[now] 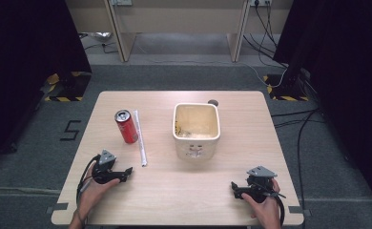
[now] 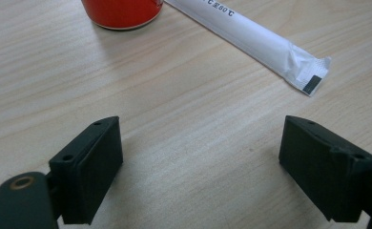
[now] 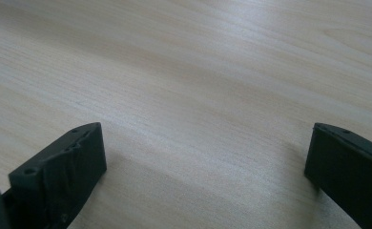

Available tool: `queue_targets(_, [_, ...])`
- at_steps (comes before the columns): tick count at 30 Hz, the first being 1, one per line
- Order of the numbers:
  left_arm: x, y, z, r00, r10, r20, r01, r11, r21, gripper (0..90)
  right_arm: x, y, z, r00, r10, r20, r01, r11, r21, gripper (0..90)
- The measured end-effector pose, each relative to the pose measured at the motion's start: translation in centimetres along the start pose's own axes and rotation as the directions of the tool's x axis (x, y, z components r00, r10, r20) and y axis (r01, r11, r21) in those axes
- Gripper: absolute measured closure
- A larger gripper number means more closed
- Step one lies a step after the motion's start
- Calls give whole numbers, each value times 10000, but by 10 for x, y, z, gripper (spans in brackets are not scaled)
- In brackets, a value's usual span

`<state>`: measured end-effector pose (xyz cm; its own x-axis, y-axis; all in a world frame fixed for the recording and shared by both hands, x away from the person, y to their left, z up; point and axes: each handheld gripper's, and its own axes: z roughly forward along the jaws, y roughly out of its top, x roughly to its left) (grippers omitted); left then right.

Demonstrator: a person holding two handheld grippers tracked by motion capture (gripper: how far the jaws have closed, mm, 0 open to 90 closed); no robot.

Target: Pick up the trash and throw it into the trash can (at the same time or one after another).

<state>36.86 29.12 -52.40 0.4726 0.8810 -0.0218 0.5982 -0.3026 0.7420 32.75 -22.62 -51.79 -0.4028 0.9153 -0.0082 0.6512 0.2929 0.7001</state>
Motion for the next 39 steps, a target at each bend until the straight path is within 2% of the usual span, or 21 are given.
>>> queue_targets(16, [1, 0, 0, 9999, -21, 101, 22, 10000, -39, 156, 0, 0, 0, 10000, -19, -7, 19, 10000, 32, 2])
queue_targets(22, [11, 2, -1, 9991, -367, 199, 370, 9992, -141, 160, 0, 0, 0, 10000, -24, -11, 24, 10000, 48, 2])
queue_targets(23, [13, 5, -3, 9989, -448, 156, 453, 9985, -292, 160, 0, 0, 0, 10000, -22, -10, 22, 10000, 31, 2])
queue_targets(39, [22, 41, -6, 9987, -514, -58, 507, 9950, -861, 159, 0, 0, 0, 10000, -20, -11, 20, 10000, 30, 2])
